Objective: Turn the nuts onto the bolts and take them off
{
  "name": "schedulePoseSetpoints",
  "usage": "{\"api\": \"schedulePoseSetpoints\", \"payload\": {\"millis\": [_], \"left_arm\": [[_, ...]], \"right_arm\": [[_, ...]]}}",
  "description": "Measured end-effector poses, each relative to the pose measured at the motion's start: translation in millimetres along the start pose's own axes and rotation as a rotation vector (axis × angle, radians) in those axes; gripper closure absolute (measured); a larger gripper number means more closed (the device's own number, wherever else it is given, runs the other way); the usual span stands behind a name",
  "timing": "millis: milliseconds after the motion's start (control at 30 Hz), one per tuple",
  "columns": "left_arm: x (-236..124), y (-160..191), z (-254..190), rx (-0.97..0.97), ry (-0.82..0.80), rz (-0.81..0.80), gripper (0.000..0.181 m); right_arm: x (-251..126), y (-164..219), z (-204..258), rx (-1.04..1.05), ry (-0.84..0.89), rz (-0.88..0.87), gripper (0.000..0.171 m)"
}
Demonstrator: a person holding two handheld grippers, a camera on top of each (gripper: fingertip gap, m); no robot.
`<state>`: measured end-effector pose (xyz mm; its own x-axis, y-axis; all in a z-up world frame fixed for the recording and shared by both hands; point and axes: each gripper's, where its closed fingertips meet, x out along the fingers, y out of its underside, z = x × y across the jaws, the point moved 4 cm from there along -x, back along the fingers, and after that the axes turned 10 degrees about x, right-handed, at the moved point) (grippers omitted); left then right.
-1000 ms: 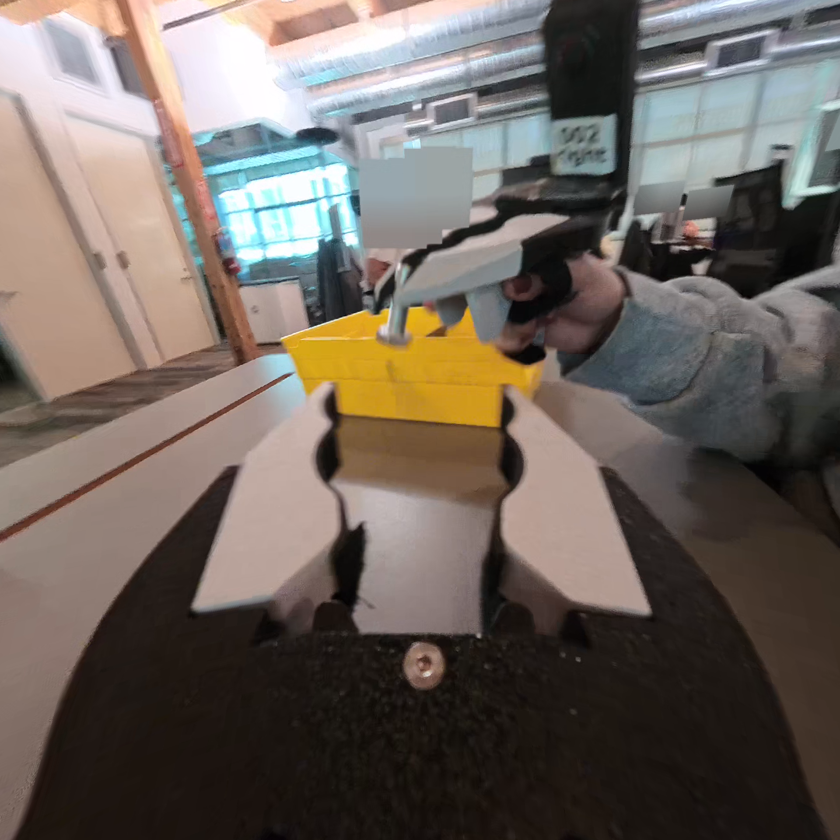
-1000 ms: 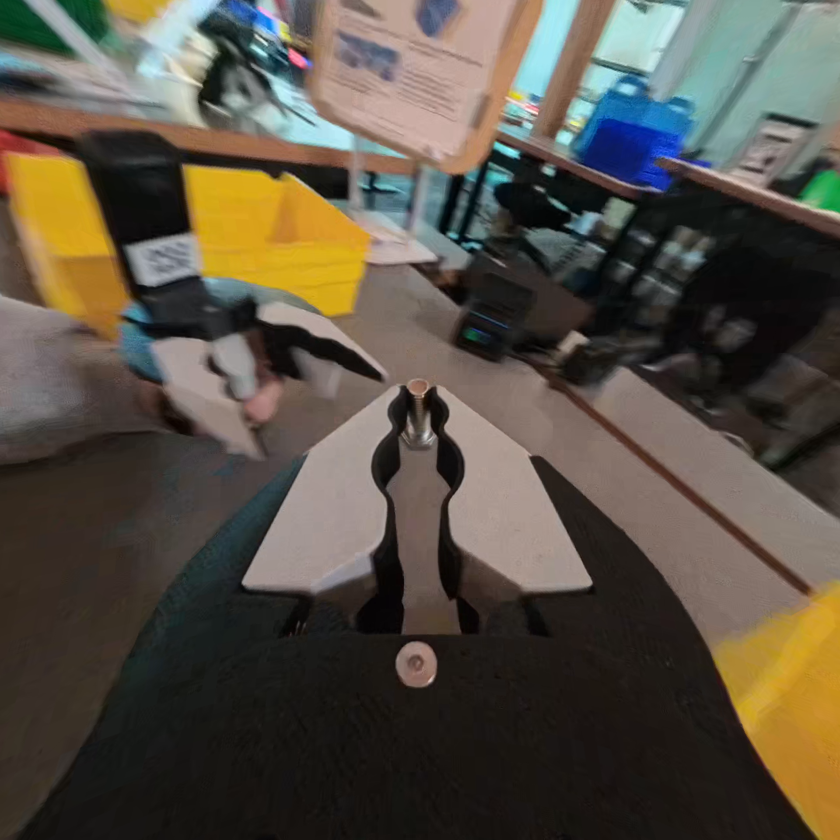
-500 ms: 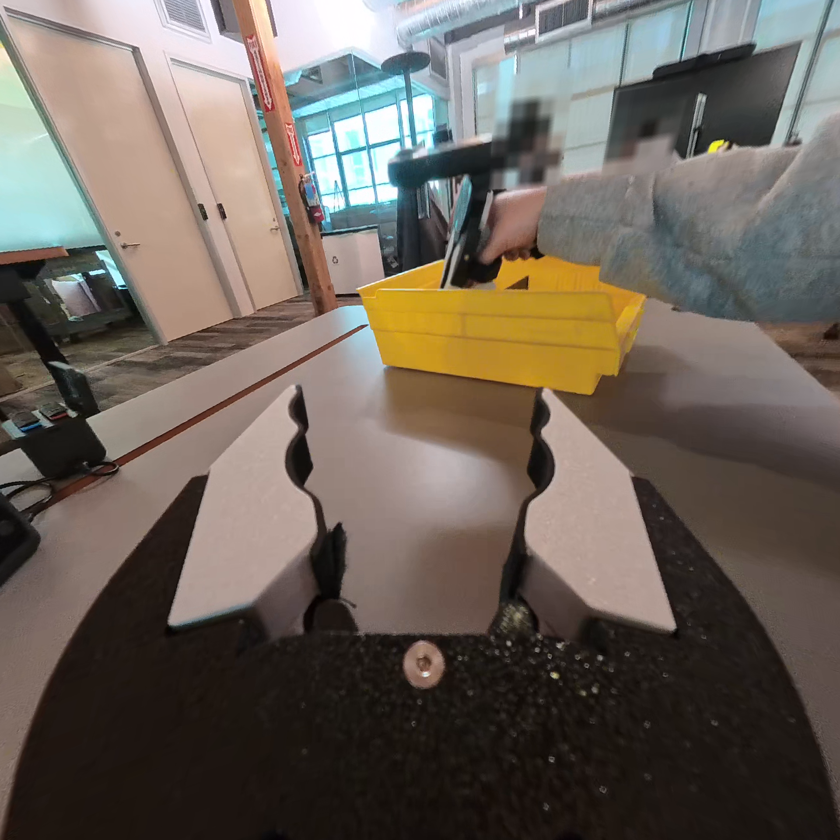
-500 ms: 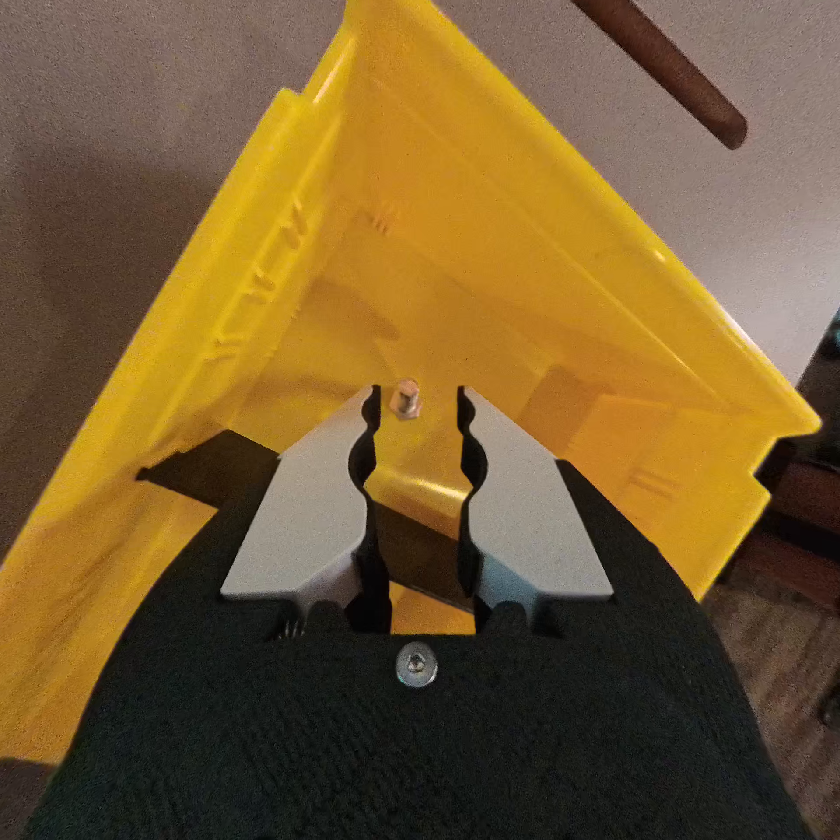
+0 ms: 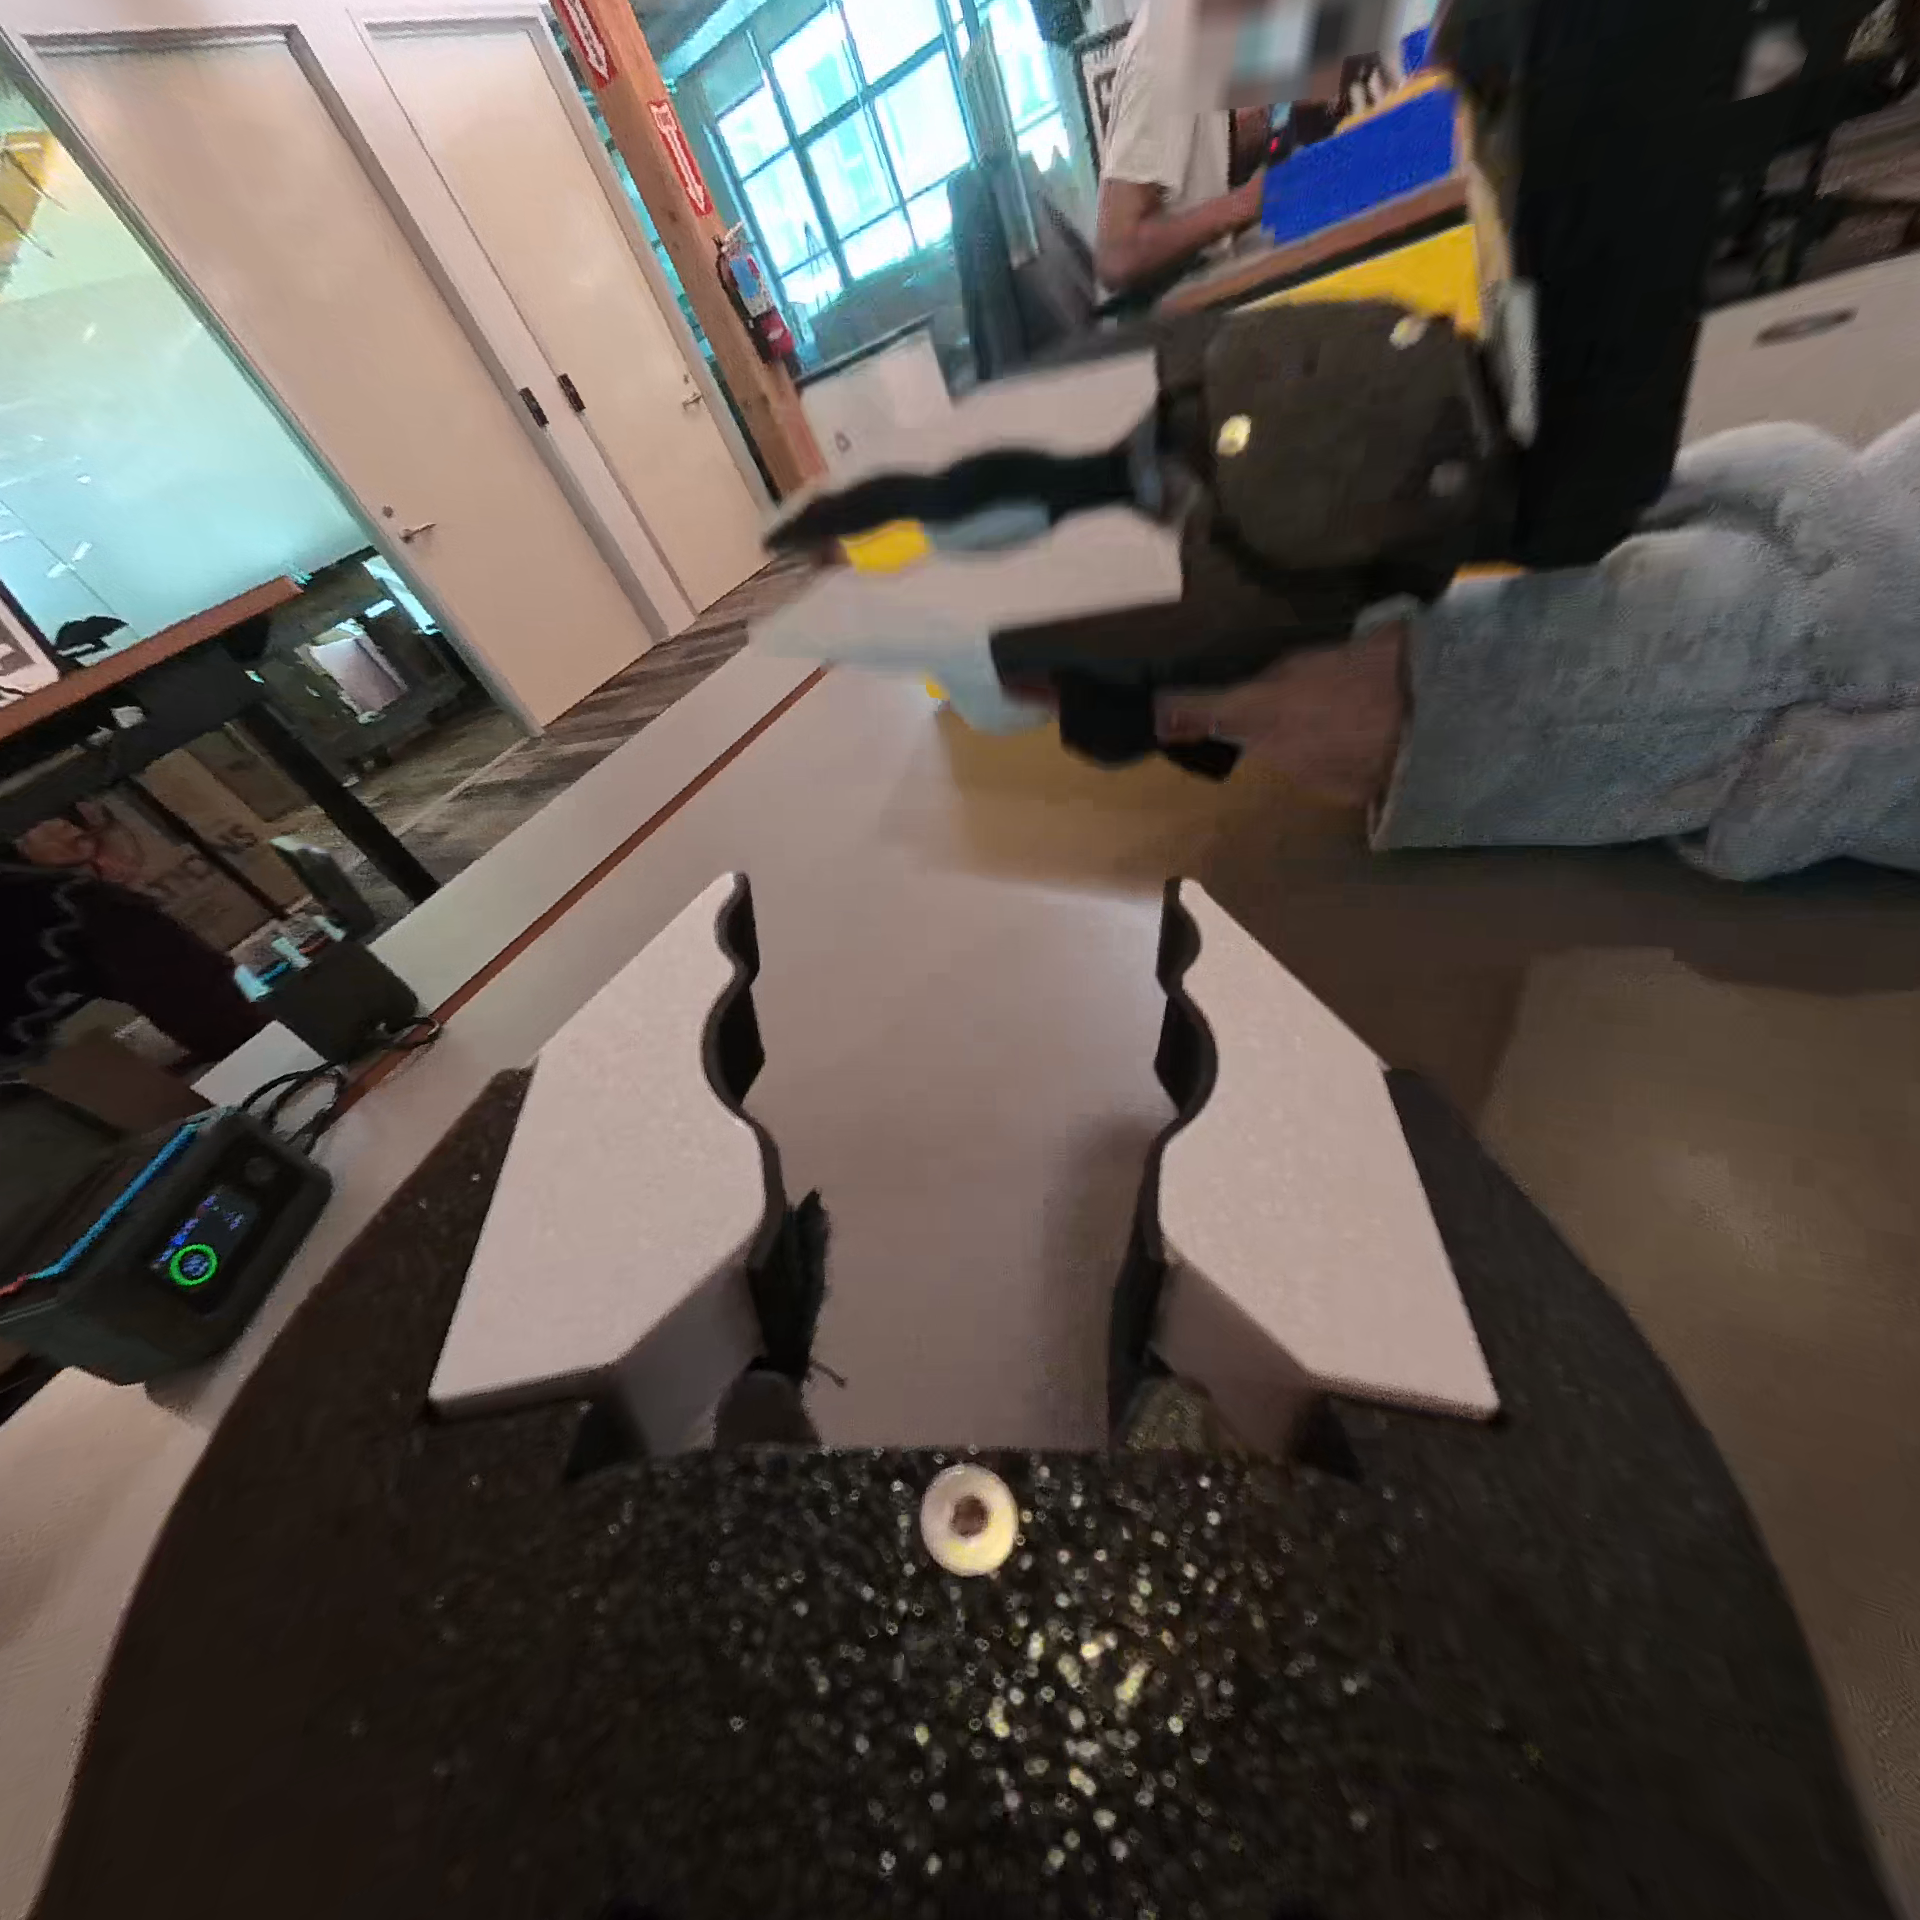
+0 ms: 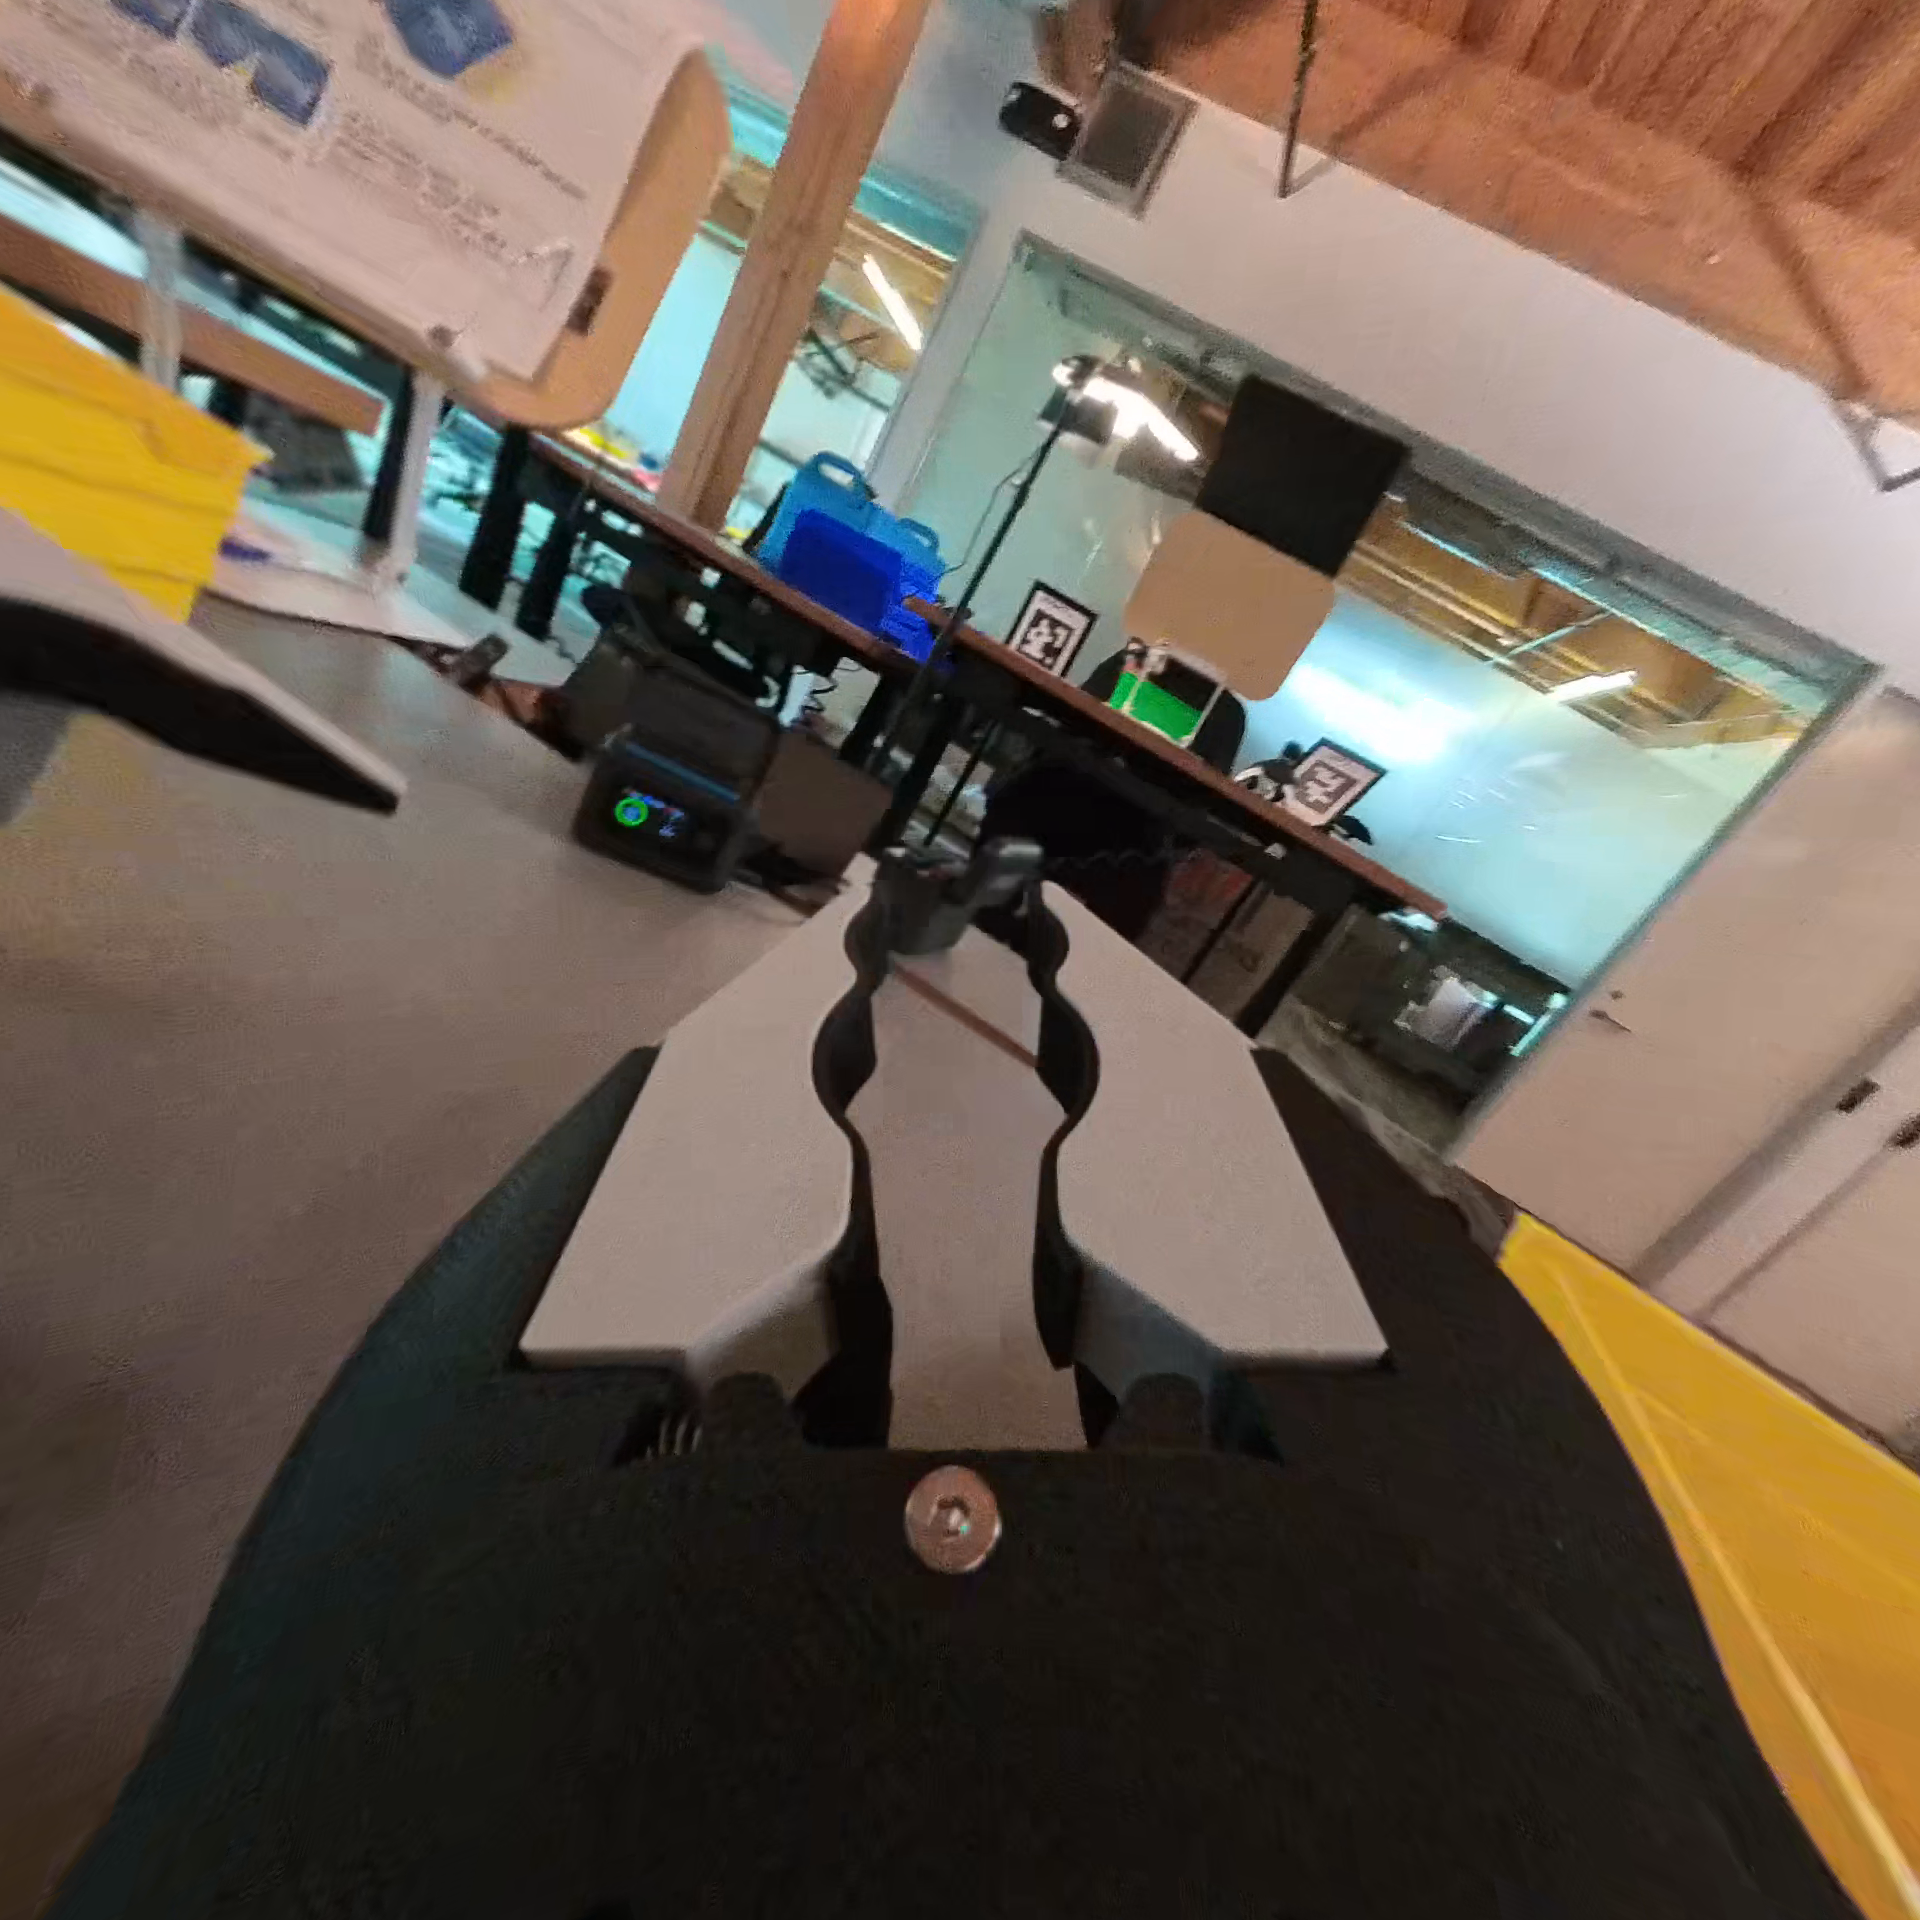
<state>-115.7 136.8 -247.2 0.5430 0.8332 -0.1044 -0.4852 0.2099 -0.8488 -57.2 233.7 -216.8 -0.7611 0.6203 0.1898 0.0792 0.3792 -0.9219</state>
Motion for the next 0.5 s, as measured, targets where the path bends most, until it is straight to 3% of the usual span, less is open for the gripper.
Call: {"api": "schedulePoseSetpoints", "payload": {"millis": [133,267,400,500], "left_arm": [[-8,-7,-9,0.057,-0.055,0.013,0.112],[-16,-18,1,0.053,-0.117,0.087,0.11],[-74,-88,28,0.074,-0.201,0.038,0.11],[-136,-100,73,0.073,-0.334,0.194,0.117]], "right_arm": [[2,3,17,0.008,-0.149,-0.042,0.146],[4,6,18,0.029,-0.173,-0.022,0.145],[3,5,13,0.083,-0.187,-0.031,0.146],[7,7,11,0.11,-0.19,-0.011,0.147]]}}
